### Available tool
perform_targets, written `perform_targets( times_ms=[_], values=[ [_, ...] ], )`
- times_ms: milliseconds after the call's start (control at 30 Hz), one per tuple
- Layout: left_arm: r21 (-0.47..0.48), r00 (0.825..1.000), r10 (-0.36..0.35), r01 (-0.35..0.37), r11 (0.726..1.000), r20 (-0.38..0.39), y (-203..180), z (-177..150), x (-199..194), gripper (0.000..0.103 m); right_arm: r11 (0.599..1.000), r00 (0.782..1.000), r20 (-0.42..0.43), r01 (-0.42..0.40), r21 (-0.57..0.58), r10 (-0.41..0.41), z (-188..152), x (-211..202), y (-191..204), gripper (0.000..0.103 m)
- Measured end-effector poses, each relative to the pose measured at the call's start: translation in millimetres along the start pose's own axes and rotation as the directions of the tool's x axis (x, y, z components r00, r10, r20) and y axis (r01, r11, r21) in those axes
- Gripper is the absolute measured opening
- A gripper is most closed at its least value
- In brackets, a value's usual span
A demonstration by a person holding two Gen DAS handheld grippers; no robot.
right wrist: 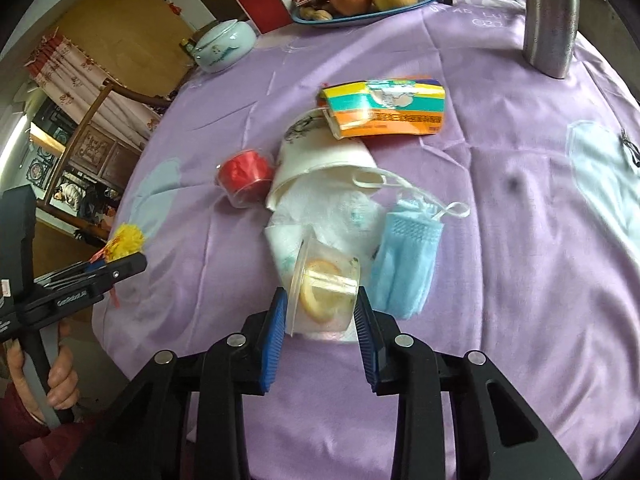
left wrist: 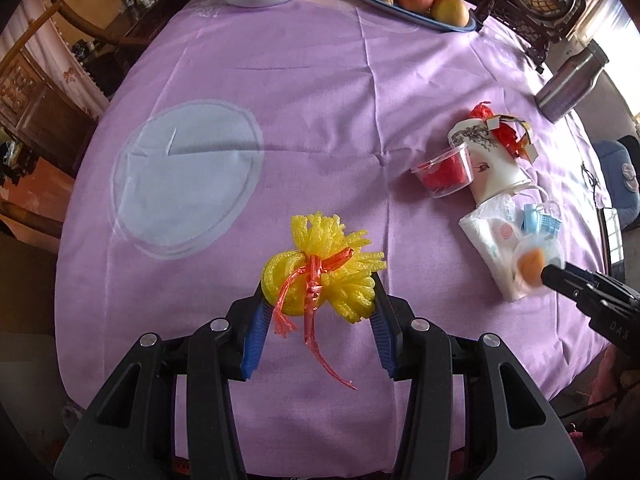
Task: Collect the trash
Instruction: 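Lift the ornament and the cup off the table with both tools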
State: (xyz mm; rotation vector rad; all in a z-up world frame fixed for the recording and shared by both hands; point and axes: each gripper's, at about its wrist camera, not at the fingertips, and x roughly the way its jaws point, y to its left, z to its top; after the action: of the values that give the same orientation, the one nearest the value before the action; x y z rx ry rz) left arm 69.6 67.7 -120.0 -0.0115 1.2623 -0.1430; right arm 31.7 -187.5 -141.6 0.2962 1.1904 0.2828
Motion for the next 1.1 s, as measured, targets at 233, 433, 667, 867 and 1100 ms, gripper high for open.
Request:
perform_targets(
  times_ms=[233,433,667,867,1100],
  values=[
    [0.024,1.0,-0.024,0.024,0.999,0.0,5.8,-2.6,-2.4,0.046,1.0,1.0,-0.007,0.014,0.022,-0.014,-15.9,-3.3,7.3,0.033],
    [0.069,0.999,-0.04,0.04,0.997,-0.009,15.0,-12.0,-3.5,0.046,0.997,0.999,0.033,0.036,0.073,-0.039,-36.0,-9.9,15.7,0.032],
    [0.062,0.999,-0.031,0.032,0.998,-0.01,28.1,-22.7,-6.4,0.046,0.996,0.999,0.041,0.005,0.086,-0.008,-42.8,-11.6,18.9,0.032],
    [-0.064,0.999,0.017,-0.014,0.998,0.049,47.6,-28.7,-31.8,0.046,0.998,0.997,0.041,-0.06,0.025,0.059,-11.3,-11.9,22.9,0.032],
    [-0.224,0.995,0.083,-0.068,0.972,0.059,70.2,-50.6,-47.3,0.046,0.984,0.991,-0.026,-0.133,-0.121,0.13,7.0,4.3,53.3,0.032]
  ],
)
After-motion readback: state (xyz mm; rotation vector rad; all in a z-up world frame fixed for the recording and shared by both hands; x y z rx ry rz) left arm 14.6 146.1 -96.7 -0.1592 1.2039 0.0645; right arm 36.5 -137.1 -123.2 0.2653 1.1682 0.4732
